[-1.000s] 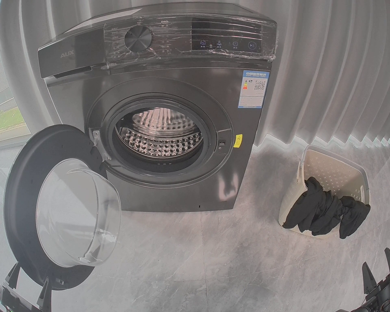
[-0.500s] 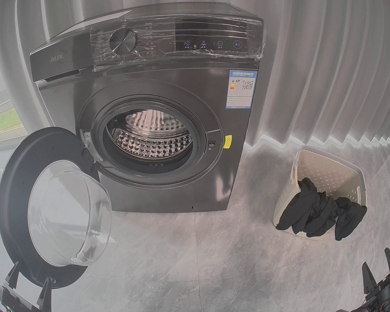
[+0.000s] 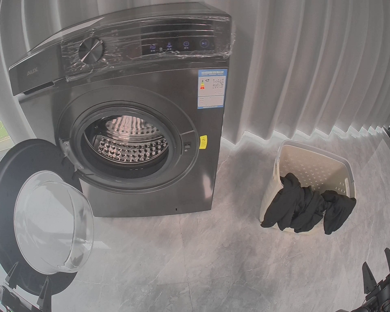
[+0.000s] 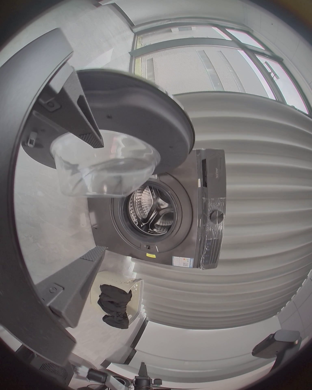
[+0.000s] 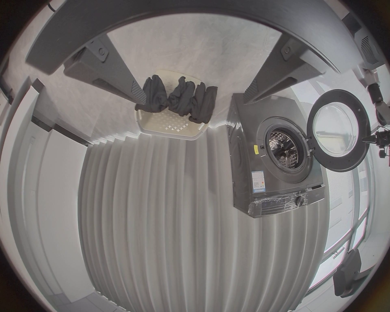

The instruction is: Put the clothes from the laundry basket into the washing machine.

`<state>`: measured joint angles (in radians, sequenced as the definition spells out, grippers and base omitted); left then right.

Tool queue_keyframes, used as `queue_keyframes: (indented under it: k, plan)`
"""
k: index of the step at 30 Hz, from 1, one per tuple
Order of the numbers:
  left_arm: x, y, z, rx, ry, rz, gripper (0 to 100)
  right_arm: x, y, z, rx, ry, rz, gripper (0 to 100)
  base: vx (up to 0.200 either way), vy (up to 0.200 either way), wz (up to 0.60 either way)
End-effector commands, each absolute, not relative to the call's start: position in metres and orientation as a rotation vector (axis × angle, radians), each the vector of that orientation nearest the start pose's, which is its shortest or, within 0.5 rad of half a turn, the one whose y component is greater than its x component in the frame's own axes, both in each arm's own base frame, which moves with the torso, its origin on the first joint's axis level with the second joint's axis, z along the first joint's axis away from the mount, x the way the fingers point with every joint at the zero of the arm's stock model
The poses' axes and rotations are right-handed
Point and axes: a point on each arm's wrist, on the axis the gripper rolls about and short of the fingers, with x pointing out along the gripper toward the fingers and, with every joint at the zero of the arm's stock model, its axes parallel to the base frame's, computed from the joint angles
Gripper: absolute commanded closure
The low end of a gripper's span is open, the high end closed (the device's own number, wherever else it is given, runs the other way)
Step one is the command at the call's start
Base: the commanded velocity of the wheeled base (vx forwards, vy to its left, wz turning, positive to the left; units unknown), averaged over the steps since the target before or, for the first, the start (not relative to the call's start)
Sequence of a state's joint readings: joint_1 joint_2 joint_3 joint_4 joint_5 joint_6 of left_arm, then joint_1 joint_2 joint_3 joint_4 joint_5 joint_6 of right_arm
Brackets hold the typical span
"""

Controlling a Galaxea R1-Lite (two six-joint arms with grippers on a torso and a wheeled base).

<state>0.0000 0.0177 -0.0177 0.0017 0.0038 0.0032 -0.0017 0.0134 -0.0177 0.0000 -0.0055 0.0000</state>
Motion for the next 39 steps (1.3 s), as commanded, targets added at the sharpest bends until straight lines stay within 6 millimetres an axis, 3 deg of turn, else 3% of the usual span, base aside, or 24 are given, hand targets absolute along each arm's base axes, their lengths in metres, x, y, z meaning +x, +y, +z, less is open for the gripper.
queue_keyframes:
  k: [1,5,14,24,33,39]
  plan:
    - [-0.0228,0.0001,0.0753,0.003,0.002,0.005,0,-0.0222,-0.0001,0.0757,0.000,0.008,-0.008,0,0.000,0.000,0.00]
    - [-0.0228,0.0001,0.0753,0.003,0.002,0.005,0,-0.0222,-0.0001,0.0757,-0.002,0.008,-0.006,0,0.000,0.000,0.00]
    - [-0.0228,0.0001,0.0753,0.003,0.002,0.003,0,-0.0222,-0.0001,0.0757,-0.002,0.008,-0.006,0,0.000,0.000,-0.60]
    - [-0.0228,0.0001,0.0753,0.003,0.002,0.005,0,-0.0222,-0.0001,0.0757,-0.002,0.008,-0.006,0,0.000,0.000,0.00]
    - [-0.0228,0.0001,0.0753,0.002,0.002,0.005,0,-0.0222,0.0000,0.0757,-0.002,0.008,-0.008,0,0.200,0.000,0.00]
    - [-0.0228,0.0001,0.0753,0.002,0.002,0.005,0,-0.0222,0.0000,0.0757,-0.002,0.008,-0.008,0,0.000,0.000,0.00]
